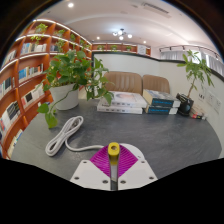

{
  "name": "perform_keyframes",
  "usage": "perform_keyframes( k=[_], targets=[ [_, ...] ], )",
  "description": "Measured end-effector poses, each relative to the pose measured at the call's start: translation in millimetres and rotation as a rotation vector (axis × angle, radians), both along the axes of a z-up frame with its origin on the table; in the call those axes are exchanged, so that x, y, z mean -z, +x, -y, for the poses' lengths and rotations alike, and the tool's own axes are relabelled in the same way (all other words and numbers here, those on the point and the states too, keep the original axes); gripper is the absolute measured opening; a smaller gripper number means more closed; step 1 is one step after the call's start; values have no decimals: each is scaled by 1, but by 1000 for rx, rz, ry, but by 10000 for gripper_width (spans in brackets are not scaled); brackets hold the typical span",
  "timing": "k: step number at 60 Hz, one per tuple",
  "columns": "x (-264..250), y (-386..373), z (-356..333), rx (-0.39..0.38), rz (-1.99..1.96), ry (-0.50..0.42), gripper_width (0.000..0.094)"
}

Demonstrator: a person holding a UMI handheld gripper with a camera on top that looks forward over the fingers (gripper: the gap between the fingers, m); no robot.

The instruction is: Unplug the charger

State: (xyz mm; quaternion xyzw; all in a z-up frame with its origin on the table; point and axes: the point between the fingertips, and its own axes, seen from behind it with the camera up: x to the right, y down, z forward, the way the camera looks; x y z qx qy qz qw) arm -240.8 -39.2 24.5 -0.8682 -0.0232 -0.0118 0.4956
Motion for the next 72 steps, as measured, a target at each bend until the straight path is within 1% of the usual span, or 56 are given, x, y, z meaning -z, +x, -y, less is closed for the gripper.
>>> perform_keyframes(
  k=[2, 5, 6, 7, 9, 10, 13, 15, 17, 20, 23, 27, 33, 41, 51, 54, 58, 64, 67, 72],
  targets=[
    [1, 0, 1, 0, -5, -23, 45],
    [-3, -3, 2, -14, -64, -95, 42],
    [-7, -4, -6, -13, -88, -89, 42],
    [-29, -3, -10, -16, -130, -72, 42],
    [-81, 11, -26, 10, -182, 22, 43],
    [-109, 23, -33, 25, -191, 85, 43],
    [-192, 60, -50, 51, -161, 203, 42],
    [-224, 76, -52, 63, -151, 267, 42],
    [-249, 94, -53, 79, -163, 305, 42],
    [-267, 123, -56, 95, -161, 310, 41],
    [-257, 146, -53, 110, -137, 292, 41],
    [-218, 175, -42, 126, -102, 214, 41],
    [-128, 195, -20, 120, -76, 51, 41],
    [-38, 197, -3, 77, -101, -97, 41],
    [17, 180, 6, -12, -163, -191, 42],
    [29, 177, 8, -22, -188, -214, 42],
    [27, 177, 6, -22, -219, -209, 62],
    [29, 180, 3, -24, -261, -223, 149],
    [30, 186, 3, -12, -256, -236, 246],
    [23, 205, 1, 10, -201, -229, 360]
  ],
)
